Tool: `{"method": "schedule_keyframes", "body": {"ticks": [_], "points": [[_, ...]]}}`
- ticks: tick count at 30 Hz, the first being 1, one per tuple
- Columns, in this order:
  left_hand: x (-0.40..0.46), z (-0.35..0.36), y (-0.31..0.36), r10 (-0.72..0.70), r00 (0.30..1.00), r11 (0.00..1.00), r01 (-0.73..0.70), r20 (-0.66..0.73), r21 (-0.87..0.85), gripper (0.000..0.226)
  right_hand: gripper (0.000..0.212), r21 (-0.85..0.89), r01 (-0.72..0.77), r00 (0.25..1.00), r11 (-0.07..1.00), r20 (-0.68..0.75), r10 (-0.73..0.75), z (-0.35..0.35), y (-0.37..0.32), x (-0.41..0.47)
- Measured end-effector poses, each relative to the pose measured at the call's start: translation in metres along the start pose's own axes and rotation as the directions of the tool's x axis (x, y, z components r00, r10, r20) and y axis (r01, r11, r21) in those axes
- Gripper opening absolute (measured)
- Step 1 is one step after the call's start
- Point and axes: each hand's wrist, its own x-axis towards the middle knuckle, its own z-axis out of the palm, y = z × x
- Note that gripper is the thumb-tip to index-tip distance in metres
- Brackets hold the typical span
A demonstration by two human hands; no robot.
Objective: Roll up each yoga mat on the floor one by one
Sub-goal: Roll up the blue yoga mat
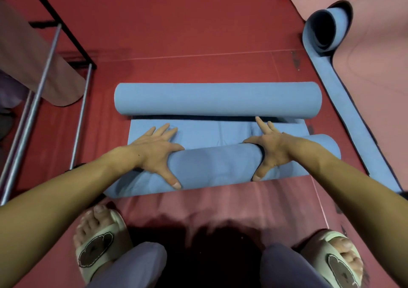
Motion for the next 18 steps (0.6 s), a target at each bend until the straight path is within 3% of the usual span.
{"method": "schedule_keyframes", "body": {"ticks": [6, 10, 15, 18], "points": [[0.001, 0.004, -0.003, 0.014, 1.000, 0.999, -0.015, -0.022, -0.051, 0.126, 0.133, 0.019, -0.017, 0.999, 1.000, 0.035, 0.016, 0.001, 0.005, 0.007], [-0.003, 0.006, -0.002, 0.036, 0.997, 0.998, -0.039, -0.065, -0.051, 0.125, 0.140, -0.008, 0.001, 1.000, 1.000, 0.001, -0.001, 0.004, 0.007, 0.006], [-0.007, 0.004, -0.005, 0.025, 0.994, 0.997, -0.033, -0.111, -0.065, 0.130, 0.148, 0.106, 0.068, 0.994, 0.992, -0.090, -0.058, 0.009, 0.022, 0.012], [-0.007, 0.004, -0.006, 0.028, 0.992, 0.998, -0.036, -0.123, -0.055, 0.127, 0.140, 0.115, 0.106, 0.989, 0.988, -0.114, -0.093, 0.008, 0.025, 0.014]]}}
